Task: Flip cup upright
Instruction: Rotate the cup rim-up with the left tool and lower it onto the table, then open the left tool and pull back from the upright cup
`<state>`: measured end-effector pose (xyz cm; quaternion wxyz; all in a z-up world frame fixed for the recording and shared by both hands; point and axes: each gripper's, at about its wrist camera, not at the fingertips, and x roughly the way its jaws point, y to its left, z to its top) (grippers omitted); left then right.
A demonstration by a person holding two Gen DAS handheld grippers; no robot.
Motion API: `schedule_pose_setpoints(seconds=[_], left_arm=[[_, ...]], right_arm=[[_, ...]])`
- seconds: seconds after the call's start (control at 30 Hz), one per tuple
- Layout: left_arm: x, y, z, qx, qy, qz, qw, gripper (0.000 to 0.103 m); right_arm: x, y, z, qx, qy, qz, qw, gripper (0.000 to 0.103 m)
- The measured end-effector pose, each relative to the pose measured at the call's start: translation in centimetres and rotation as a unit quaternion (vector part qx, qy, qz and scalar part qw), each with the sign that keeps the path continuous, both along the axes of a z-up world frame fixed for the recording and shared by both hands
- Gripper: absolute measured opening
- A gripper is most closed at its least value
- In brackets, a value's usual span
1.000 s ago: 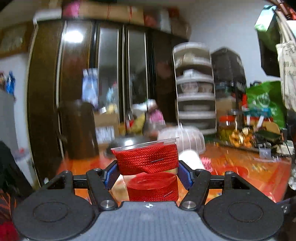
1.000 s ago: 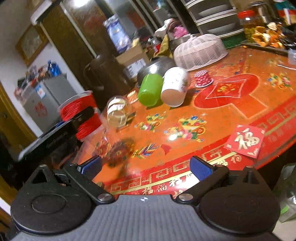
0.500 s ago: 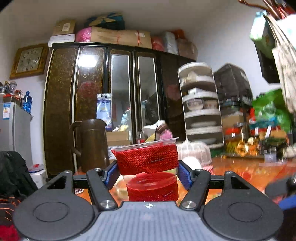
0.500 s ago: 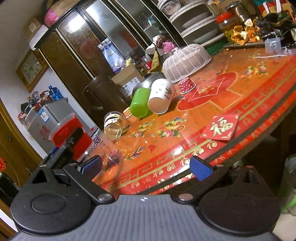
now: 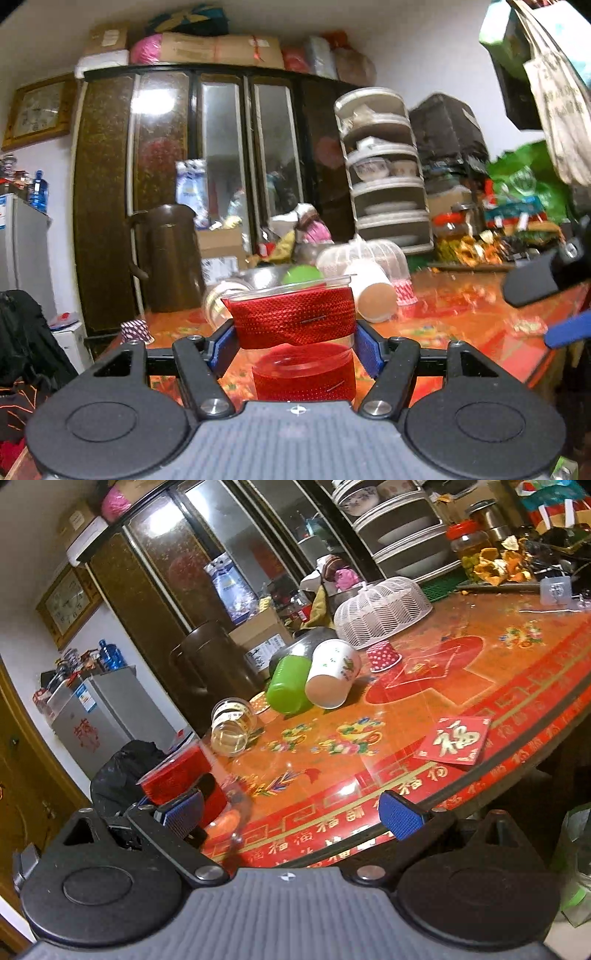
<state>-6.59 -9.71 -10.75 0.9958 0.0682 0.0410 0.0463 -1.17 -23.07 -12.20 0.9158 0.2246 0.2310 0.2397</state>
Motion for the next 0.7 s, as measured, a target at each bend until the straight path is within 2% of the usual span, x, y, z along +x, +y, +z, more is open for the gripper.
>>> schedule_pose_setpoints(seconds=[0.2,0.27,0.33,0.43,0.57,0.7], left_arm=[[-0.3,0.5,0.0,-0.001,0.027,-0.019,0.9994,0.070],[-0.2,0.8,-0.1,-0.003,0.051,-0.031,0.9982,0.076],[-0.1,1.3,-0.2,-0.004,0.072,-0.044,0.9965,0.094],[-0.7,2.2,0.0,-0.009,0.088,-0.066,0.9939,0.096],[-2.7,4.2,1.0,-0.030,0.145,-0.101,0.9838,0.096],[-3.2,7.6,5.0,-0.099,0.228,-0.086,0.9647,0.096]], right_arm=[[-0.2,0.5,0.2,-0.005,-0.007,0.005,1.000,0.102],[-0.2,0.9,0.4,-0.008,-0.009,0.008,1.000,0.102],[-0.3,1.3,0.6,-0.014,-0.012,0.011,1.000,0.102],[-0.3,1.8,0.9,-0.020,-0.016,0.016,1.000,0.102],[-1.0,3.1,1.7,-0.047,-0.040,0.016,0.998,0.102],[-2.6,5.6,4.1,-0.120,-0.077,0.024,0.990,0.102]])
